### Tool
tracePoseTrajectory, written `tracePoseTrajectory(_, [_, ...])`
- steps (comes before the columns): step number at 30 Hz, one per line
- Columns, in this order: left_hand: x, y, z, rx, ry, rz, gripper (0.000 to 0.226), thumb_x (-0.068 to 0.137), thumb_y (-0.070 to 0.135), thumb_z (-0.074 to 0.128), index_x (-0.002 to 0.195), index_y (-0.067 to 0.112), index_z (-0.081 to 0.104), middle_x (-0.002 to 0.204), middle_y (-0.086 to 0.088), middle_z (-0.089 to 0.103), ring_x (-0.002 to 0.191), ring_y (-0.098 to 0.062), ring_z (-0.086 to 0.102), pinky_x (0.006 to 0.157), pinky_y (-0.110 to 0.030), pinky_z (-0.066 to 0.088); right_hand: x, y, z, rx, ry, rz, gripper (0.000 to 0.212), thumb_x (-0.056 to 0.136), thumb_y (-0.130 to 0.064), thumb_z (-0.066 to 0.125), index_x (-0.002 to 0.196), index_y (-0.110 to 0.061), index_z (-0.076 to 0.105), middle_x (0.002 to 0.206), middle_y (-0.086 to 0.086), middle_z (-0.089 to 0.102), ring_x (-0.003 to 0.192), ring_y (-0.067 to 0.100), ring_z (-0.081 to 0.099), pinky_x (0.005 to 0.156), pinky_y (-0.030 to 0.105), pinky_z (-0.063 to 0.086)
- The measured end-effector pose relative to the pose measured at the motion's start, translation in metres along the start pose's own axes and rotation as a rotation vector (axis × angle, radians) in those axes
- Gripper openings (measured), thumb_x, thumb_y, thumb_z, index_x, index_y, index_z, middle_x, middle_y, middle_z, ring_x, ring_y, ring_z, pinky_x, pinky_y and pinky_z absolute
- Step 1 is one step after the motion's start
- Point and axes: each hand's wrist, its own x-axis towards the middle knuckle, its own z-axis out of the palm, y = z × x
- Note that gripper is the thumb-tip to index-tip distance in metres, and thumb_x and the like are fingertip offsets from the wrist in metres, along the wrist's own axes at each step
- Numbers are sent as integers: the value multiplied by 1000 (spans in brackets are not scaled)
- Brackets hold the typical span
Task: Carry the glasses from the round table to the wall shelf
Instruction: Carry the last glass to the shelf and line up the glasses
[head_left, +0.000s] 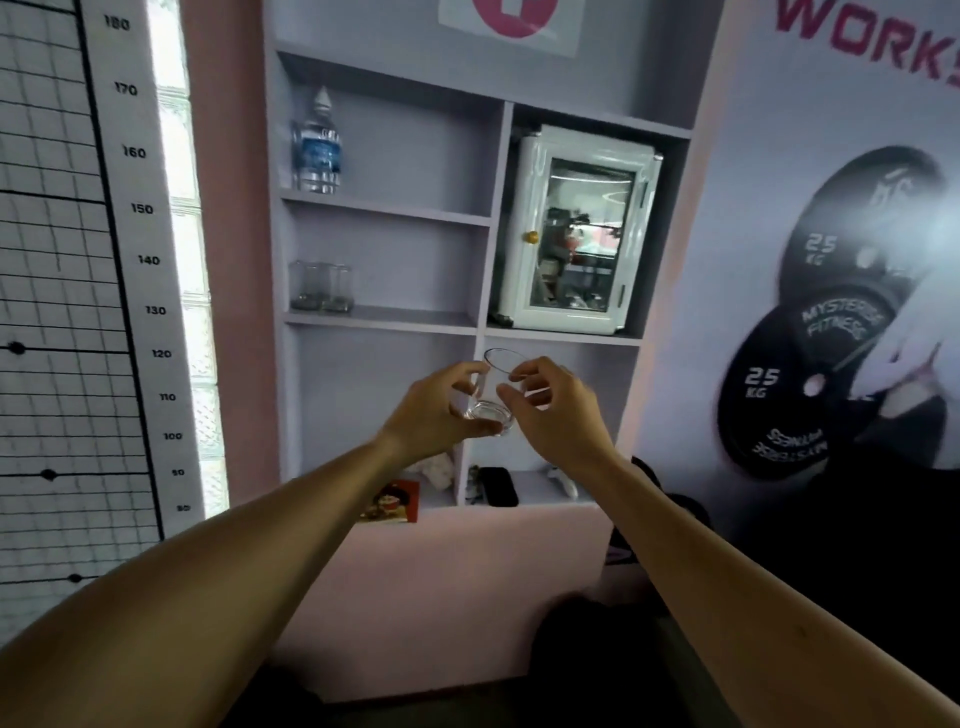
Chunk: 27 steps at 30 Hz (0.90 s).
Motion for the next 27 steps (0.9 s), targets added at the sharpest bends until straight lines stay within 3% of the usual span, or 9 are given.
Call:
tracePoseTrajectory(3, [21, -35, -17, 25, 48, -18, 79, 63, 58, 80, 132, 32, 51, 121, 9, 64, 105, -11, 63, 84, -34, 59, 38, 10, 38, 55, -51, -31, 18, 91, -32, 72, 105, -21, 67, 97, -3, 65, 82, 9, 67, 63, 16, 47])
tracePoseTrajectory(7, [58, -79, -41, 54, 91, -98, 73, 65, 43, 87, 129, 39, 52, 114, 10, 63, 79, -12, 72, 76, -28, 60, 97, 27, 86, 115, -113, -66, 19, 91, -34, 70, 107, -24, 66, 98, -4, 67, 84, 9, 67, 63, 13, 47])
tracePoseTrajectory(10, [92, -108, -58, 68, 146, -122, 71, 64, 39, 89, 126, 40, 54, 110, 10, 62, 74, -13, 72, 72, -27, 59, 149, 35, 118, 132, -141, -119, 18, 91, -35, 70, 105, -25, 65, 98, -5, 66, 80, 4, 64, 60, 9, 46])
tracePoseTrajectory(14, [142, -137, -80, 145, 232, -140, 69, 67, 34, 87, 128, 30, 56, 107, 16, 58, 84, -12, 66, 65, -13, 51, 221, 42, 155, 166, -178, -185, 18, 91, -36, 70, 106, -27, 66, 103, -2, 67, 84, 9, 67, 61, 12, 49])
tracePoseTrajectory(18, [187, -173, -99, 244, 305, -180, 75, 64, 50, 85, 129, 31, 54, 119, 10, 65, 100, -13, 64, 87, -32, 58, 285, 47, 192, 197, -217, -252, 19, 92, -35, 70, 108, -26, 66, 106, 0, 66, 86, 13, 68, 64, 15, 53])
tracePoseTrajectory(20, [200, -187, -104, 287, 329, -201, 78, 64, 56, 82, 131, 30, 53, 125, 7, 65, 102, -15, 65, 88, -36, 58, 305, 49, 208, 211, -228, -269, 19, 92, -35, 70, 108, -26, 66, 106, 1, 66, 86, 13, 68, 63, 17, 55])
tracePoseTrajectory(27, [237, -230, -118, 395, 331, -263, 77, 68, 49, 83, 135, 25, 53, 129, 4, 64, 100, -13, 64, 77, -16, 47, 353, 67, 256, 225, -237, -276, 19, 91, -38, 70, 107, -29, 65, 105, -2, 65, 80, 6, 65, 54, 9, 48])
